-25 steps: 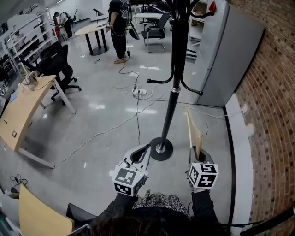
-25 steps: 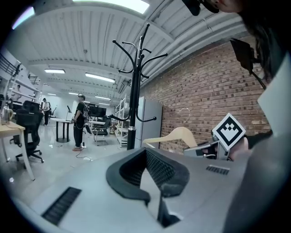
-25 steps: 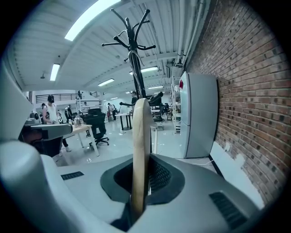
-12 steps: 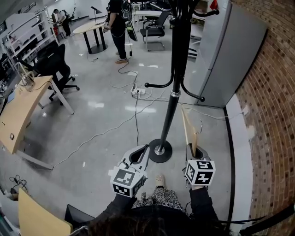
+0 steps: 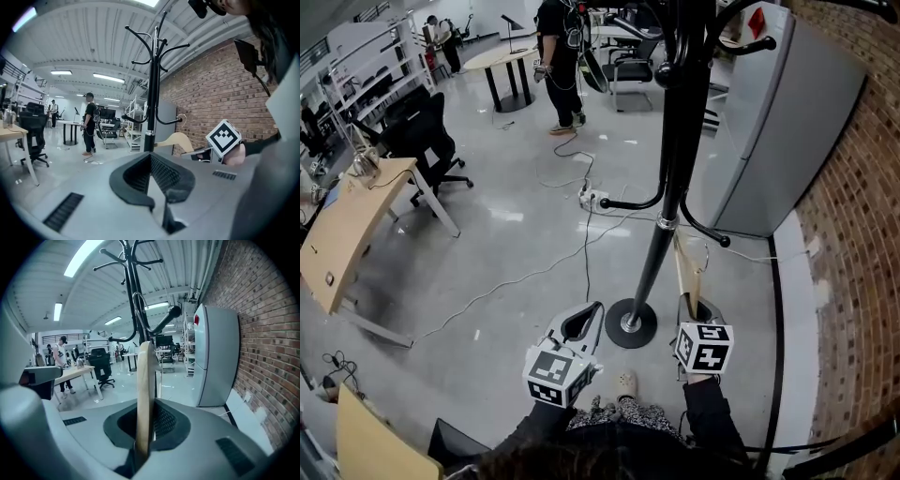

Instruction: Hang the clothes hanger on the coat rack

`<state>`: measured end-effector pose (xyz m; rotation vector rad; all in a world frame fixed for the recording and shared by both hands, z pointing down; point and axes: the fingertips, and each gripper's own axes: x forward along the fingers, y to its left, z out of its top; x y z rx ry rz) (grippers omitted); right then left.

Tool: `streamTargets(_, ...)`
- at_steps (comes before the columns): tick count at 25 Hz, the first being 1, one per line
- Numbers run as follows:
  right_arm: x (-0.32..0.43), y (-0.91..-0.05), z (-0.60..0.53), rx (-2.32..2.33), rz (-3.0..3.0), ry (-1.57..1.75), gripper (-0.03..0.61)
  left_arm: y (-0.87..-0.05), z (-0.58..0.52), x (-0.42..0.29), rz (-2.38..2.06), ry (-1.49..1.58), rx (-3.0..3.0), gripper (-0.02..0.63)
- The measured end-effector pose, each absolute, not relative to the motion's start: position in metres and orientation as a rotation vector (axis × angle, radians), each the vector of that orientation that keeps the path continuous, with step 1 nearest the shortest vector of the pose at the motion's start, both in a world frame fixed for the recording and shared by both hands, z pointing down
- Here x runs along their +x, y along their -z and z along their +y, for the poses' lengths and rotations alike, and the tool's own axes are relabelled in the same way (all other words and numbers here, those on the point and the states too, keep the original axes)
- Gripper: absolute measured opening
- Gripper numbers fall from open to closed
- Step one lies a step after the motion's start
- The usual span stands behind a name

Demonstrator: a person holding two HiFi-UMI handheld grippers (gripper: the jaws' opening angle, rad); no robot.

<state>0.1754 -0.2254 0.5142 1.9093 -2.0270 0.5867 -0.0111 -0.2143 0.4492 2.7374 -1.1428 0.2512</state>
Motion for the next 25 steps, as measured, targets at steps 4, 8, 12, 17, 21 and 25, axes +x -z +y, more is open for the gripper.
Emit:
streamTargets(4, 0.183, -0.511, -0.258, 1.914, -2.041, -0.58, 0.015, -0.452, -0.235, -0.012, -1.179, -0.272, 2.722, 0.003)
streamTargets(8, 0.187, -0.507, -0.289, 1.912, -2.056, -0.578, 0.015, -0.453, -0.251, -0.013, -1.207, -0.276, 2.705, 0.003)
streamTargets(12, 0.188, -0.519, -0.305, 1.897, -2.054, -0.633, 0.015, -0.453, -0.261, -0.014, -1.23, -0.278, 2.688, 0.003)
streamTargets(17, 0.19, -0.532, -0.315, 1.874, -2.046, -0.659, 0.015, -0.457, -0.269, -0.016, -1.254, -0.287, 2.666, 0.003)
streamTargets(21, 0.187, -0.542, -0.32, 1.85, -2.054, -0.683, 0.015, -0.46, -0.274, -0.015, -1.263, -0.302, 2.656, 0.003)
streamTargets(25, 0.182, -0.545, -0.322, 1.83, -2.073, -0.683, 0.015, -0.46, -0.275, -0.016, -1.27, -0.311, 2.653, 0.003)
